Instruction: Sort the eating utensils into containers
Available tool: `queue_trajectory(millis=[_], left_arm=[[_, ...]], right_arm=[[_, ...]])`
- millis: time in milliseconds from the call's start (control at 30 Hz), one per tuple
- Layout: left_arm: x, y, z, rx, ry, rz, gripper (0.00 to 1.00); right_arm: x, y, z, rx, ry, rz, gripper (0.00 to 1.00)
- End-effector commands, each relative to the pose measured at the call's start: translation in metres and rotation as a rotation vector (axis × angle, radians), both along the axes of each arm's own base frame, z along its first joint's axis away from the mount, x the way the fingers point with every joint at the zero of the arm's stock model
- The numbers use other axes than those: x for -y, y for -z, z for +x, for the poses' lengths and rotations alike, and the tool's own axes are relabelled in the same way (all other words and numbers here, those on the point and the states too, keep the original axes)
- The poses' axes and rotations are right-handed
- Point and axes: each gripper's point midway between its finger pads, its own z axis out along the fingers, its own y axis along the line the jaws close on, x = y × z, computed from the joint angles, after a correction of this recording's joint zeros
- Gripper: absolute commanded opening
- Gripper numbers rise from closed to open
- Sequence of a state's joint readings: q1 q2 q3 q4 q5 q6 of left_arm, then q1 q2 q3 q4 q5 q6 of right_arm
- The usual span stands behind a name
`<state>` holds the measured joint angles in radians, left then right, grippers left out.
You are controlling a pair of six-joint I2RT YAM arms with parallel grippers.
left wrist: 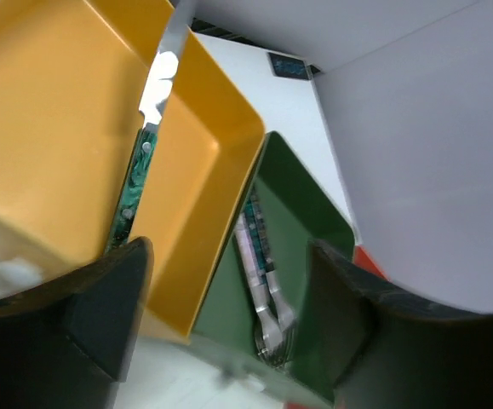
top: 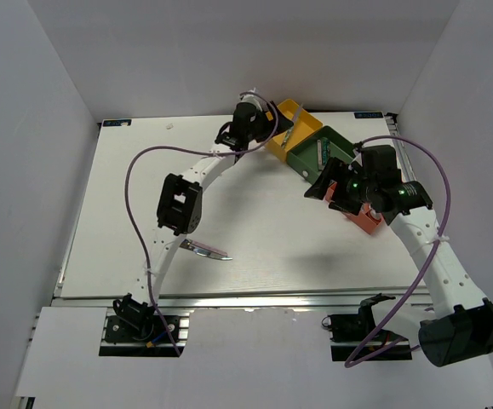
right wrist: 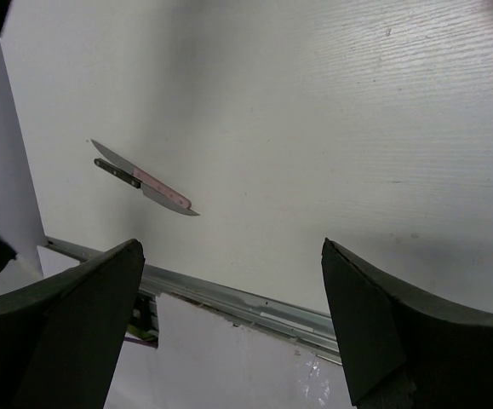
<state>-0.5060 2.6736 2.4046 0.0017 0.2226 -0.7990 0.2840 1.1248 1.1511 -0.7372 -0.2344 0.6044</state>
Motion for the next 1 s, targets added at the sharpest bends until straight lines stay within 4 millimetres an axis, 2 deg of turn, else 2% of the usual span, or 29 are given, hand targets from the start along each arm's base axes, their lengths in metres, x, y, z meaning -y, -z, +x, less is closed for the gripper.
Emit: queue_trajectory(millis=[0, 33, 67, 100, 133, 167, 233, 267, 300, 333, 367, 400, 433, 467, 500, 533, 567, 600, 633, 667, 700, 733, 833, 867, 900, 933, 967], left_arm=[[-0.039, -0.13, -0.017, 0.156, -0.083, 0.064, 0.97], [-0.052, -0.14, -0.019, 0.164, -0.124, 0.085, 0.98], [-0.066, -0.172, -0.029, 0.191, -0.146, 0.082, 0.98], [-0.08, -0.158, -0.034, 0.129, -0.168, 0.135, 0.98], [-0.091, -0.16, -0.037, 0.107, -0.201, 0.164, 0.98], [-0.109, -0.177, -0.045, 0.102, -0.261, 0.191, 0.98], [-0.135, -0.152, -0.068, -0.013, -0.31, 0.31, 0.98], [-0.154, -0.15, -0.076, -0.036, -0.373, 0.359, 0.98], [-0.175, -0.166, -0.101, -0.062, -0.416, 0.376, 0.98], [-0.193, -0.141, -0.116, -0.133, -0.455, 0.435, 0.98], [-0.211, -0.135, -0.129, -0.176, -0.5, 0.465, 0.98], [-0.247, -0.139, -0.153, -0.237, -0.612, 0.5, 0.98], [-0.265, -0.134, -0.167, -0.275, -0.664, 0.528, 0.98], [-0.285, -0.115, -0.185, -0.337, -0.709, 0.586, 0.98], [-0.326, -0.122, -0.213, -0.386, -0.853, 0.615, 0.98], [-0.347, -0.121, -0.229, -0.416, -0.919, 0.633, 0.98], [-0.368, -0.104, -0.254, -0.482, -0.968, 0.689, 0.98], [-0.394, -0.107, -0.268, -0.488, -1.051, 0.71, 0.98], [-0.409, -0.121, -0.288, -0.469, -1.095, 0.673, 0.98], [-0.418, -0.121, -0.301, -0.475, -1.116, 0.672, 0.98], [-0.432, -0.11, -0.317, -0.508, -1.141, 0.695, 0.98], [-0.438, -0.121, -0.333, -0.48, -1.157, 0.658, 0.98], [-0.454, -0.114, -0.369, -0.514, -1.206, 0.672, 0.98], [-0.458, -0.119, -0.384, -0.502, -1.217, 0.646, 0.98], [-0.457, -0.119, -0.388, -0.495, -1.212, 0.622, 0.98], [-0.453, -0.113, -0.393, -0.507, -1.179, 0.61, 0.98], [-0.451, -0.118, -0.396, -0.47, -1.149, 0.578, 0.98]], right_arm=[[0.0, -0.014, 0.011, 0.069, -0.015, -0.024, 0.89], [0.001, -0.01, 0.013, 0.057, -0.012, -0.031, 0.89], [0.0, -0.01, 0.014, 0.058, -0.013, -0.029, 0.89], [-0.001, -0.009, 0.016, 0.063, -0.017, -0.027, 0.89], [-0.001, -0.007, 0.019, 0.065, -0.022, -0.035, 0.89], [-0.002, -0.005, 0.02, 0.064, -0.029, -0.043, 0.89], [-0.004, 0.006, 0.026, 0.048, -0.06, -0.085, 0.89], [-0.005, 0.011, 0.028, 0.044, -0.07, -0.108, 0.89], [-0.012, 0.021, 0.031, 0.037, -0.093, -0.149, 0.89], [-0.018, 0.026, 0.032, 0.051, -0.13, -0.191, 0.89], [-0.026, 0.026, 0.033, 0.07, -0.162, -0.216, 0.89], [-0.046, 0.037, 0.028, 0.073, -0.229, -0.279, 0.89], [-0.061, 0.04, 0.025, 0.096, -0.286, -0.311, 0.89], [-0.078, 0.036, 0.023, 0.144, -0.373, -0.334, 0.89], [-0.106, 0.049, 0.009, 0.149, -0.473, -0.384, 0.89], [-0.118, 0.054, 0.005, 0.174, -0.514, -0.444, 0.89], [-0.149, 0.05, -0.014, 0.253, -0.641, -0.475, 0.88], [-0.159, 0.068, -0.014, 0.24, -0.672, -0.548, 0.83], [-0.172, 0.073, -0.024, 0.244, -0.728, -0.562, 0.78], [-0.185, 0.078, -0.03, 0.256, -0.773, -0.568, 0.74], [-0.205, 0.086, -0.04, 0.267, -0.825, -0.579, 0.65], [-0.215, 0.09, -0.044, 0.271, -0.853, -0.571, 0.62], [-0.25, 0.101, -0.052, 0.301, -0.916, -0.548, 0.56], [-0.258, 0.105, -0.051, 0.311, -0.927, -0.545, 0.55], [-0.267, 0.119, -0.049, 0.308, -0.942, -0.556, 0.54], [-0.277, 0.119, -0.046, 0.324, -0.955, -0.55, 0.52], [-0.281, 0.122, -0.044, 0.327, -0.965, -0.554, 0.51]])
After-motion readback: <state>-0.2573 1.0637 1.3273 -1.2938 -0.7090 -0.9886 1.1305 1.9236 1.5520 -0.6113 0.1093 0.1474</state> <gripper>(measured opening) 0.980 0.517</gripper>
